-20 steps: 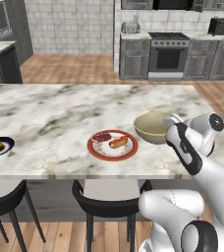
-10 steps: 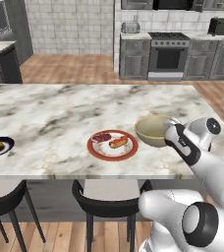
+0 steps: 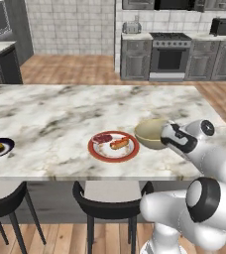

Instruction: Take the smaller bowl and place it next to the appetizer plate on the dining counter , and place the larger bowl next to the plate with cooked food.

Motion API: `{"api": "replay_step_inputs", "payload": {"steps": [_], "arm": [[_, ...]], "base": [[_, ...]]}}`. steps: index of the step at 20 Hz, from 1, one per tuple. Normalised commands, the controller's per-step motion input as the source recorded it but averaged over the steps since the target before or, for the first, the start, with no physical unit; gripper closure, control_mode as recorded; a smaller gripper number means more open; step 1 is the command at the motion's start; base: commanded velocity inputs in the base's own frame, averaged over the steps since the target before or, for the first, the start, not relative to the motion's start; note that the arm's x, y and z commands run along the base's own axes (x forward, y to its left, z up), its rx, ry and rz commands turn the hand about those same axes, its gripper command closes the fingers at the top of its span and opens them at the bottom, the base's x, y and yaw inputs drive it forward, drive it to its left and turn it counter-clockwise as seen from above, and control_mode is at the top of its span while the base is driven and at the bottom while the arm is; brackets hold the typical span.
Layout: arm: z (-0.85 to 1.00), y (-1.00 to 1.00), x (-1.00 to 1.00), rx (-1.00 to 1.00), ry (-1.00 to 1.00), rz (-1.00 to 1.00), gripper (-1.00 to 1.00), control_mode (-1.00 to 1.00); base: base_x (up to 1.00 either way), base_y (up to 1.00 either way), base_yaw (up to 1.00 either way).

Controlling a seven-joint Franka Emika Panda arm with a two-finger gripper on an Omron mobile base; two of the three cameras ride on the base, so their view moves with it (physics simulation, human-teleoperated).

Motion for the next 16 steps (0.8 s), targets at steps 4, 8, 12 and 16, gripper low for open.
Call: {"api": "replay_step_inputs", "payload": {"steps": [4, 8, 12, 16], "arm": [[-0.29, -0.08, 0.23, 0.00, 0.01, 0.00, 1.00, -1.00], [-0.27, -0.10, 0.22, 0.00, 0.00, 0.00, 1.00, -1.00], [-0.17, -0.02, 0.29, 0.00, 0.00, 0.00, 1.00, -1.00], [-0.15, -0.02, 0.32, 0.00, 0.00, 0.00, 1.00, -1.00]], "base": [[0.00, 0.00, 0.00], [0.00, 0.00, 0.00], [0.00, 0.00, 0.00], [0.00, 0.00, 0.00]]}}
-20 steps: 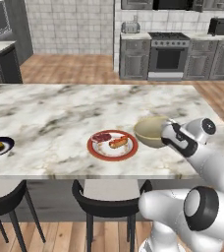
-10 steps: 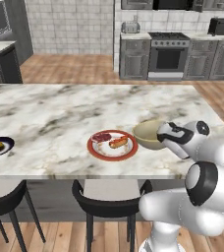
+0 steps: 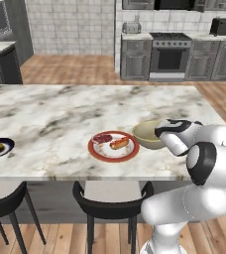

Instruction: Take the smaller bowl and place it next to the appetizer plate on the dining counter , and place the larger bowl next to the plate with cooked food.

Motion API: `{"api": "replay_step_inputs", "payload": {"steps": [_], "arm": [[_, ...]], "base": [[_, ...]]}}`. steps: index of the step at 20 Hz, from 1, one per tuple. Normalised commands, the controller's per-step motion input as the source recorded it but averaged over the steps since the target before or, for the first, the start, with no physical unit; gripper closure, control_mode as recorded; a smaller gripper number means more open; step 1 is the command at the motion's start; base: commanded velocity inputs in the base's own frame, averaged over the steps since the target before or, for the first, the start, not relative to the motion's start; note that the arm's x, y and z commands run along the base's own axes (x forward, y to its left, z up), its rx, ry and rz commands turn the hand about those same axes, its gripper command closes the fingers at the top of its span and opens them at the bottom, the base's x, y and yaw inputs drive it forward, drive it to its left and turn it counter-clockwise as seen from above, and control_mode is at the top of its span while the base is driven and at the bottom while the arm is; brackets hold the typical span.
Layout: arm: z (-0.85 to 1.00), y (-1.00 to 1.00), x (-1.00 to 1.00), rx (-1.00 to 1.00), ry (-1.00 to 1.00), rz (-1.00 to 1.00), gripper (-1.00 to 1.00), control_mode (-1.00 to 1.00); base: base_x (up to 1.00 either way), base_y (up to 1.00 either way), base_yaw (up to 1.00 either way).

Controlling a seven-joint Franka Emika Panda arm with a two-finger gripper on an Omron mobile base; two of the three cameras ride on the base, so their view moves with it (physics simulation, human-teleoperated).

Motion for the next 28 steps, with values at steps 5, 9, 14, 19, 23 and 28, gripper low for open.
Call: {"api": "replay_step_inputs", "payload": {"steps": [5, 9, 14, 19, 23, 28], "arm": [[-0.20, -0.04, 0.21, 0.00, 0.00, 0.00, 1.00, -1.00], [0.02, 0.00, -0.23, 0.00, 0.00, 0.00, -1.00, -1.00], [0.54, -0.07, -0.35, -0.02, -0.06, 0.04, -1.00, -1.00], [1.00, -0.03, 0.00, -0.08, 0.02, 0.07, -1.00, -1.00], [1.00, -0.16, -0.01, -0.09, 0.13, 0.06, -1.00, -1.00], [1.00, -0.23, -0.37, -0.04, 0.34, 0.04, -1.00, -1.00]], "base": [[0.00, 0.00, 0.00], [0.00, 0.00, 0.00], [0.00, 0.00, 0.00], [0.00, 0.00, 0.00], [0.00, 0.00, 0.00], [0.00, 0.00, 0.00]]}}
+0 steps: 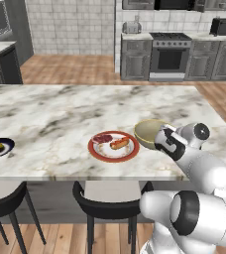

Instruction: Take the smaller bowl and place it next to the appetizer plate on the dining counter , and place the larger bowl next to the plate with cooked food.

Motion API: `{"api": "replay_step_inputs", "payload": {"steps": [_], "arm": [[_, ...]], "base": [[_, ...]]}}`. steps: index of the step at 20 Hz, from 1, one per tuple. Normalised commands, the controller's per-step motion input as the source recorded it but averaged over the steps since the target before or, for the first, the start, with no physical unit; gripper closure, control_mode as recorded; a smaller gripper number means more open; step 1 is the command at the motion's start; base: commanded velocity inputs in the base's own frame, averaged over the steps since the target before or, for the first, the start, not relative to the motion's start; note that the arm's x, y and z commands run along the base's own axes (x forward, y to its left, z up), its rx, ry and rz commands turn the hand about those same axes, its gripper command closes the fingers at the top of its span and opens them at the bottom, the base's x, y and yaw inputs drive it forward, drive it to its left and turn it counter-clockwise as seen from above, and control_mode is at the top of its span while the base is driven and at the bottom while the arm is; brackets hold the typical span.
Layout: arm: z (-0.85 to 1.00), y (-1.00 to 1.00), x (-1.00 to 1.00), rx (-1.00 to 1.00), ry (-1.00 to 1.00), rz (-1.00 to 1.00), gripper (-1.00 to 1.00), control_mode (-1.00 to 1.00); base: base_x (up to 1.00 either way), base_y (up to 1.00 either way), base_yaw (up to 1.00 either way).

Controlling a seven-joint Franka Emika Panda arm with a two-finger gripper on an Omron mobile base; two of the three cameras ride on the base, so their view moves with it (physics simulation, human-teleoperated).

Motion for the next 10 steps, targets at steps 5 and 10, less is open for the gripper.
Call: {"api": "replay_step_inputs", "payload": {"steps": [5, 10], "arm": [[1.00, -0.08, -0.60, -0.04, 0.34, 0.04, -1.00, -1.00], [0.96, 0.11, -0.81, -0.06, 0.26, 0.09, -1.00, -1.00]], "base": [[0.00, 0.00, 0.00], [0.00, 0.00, 0.00]]}}
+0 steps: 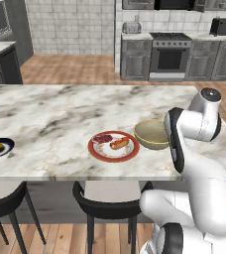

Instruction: Take the smaller bowl and place it next to the appetizer plate on the dining counter , and place the larger bowl next to the plate with cooked food.

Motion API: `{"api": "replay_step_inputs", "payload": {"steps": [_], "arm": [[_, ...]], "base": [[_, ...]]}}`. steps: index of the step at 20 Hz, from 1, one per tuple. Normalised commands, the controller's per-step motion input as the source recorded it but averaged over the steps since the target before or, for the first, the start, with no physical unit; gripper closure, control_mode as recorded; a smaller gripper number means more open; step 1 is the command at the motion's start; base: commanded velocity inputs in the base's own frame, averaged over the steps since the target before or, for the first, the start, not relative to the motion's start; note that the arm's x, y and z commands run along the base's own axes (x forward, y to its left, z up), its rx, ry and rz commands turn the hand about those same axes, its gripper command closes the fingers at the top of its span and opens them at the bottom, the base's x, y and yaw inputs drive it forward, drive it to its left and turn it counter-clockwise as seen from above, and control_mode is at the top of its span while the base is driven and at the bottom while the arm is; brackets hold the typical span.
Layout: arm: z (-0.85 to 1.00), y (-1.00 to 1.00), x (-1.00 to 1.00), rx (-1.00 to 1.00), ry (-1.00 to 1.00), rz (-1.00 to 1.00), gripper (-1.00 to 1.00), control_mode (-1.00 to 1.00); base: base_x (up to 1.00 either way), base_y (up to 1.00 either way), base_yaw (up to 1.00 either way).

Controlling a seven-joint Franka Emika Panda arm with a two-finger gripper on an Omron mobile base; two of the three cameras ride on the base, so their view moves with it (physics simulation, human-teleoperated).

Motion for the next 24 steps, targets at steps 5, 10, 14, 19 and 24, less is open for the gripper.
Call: {"api": "replay_step_inputs", "payload": {"steps": [5, 10, 14, 19, 24], "arm": [[0.45, 0.65, -0.89, -0.10, 0.11, 0.22, -1.00, -1.00], [0.12, 0.63, -0.51, -0.09, 0.00, 0.25, -1.00, -1.00], [-0.08, 0.21, -0.63, -0.14, -0.21, 0.20, -1.00, -1.00], [0.02, 0.00, -0.53, -0.07, -0.21, 0.10, -1.00, 1.00], [0.00, 0.00, 0.00, 0.00, 0.00, 0.00, -1.00, 1.00]], "base": [[0.00, 0.00, 0.00], [0.00, 0.00, 0.00], [0.00, 0.00, 0.00], [-0.11, 0.00, 0.02], [-0.80, -0.46, 0.03]]}}
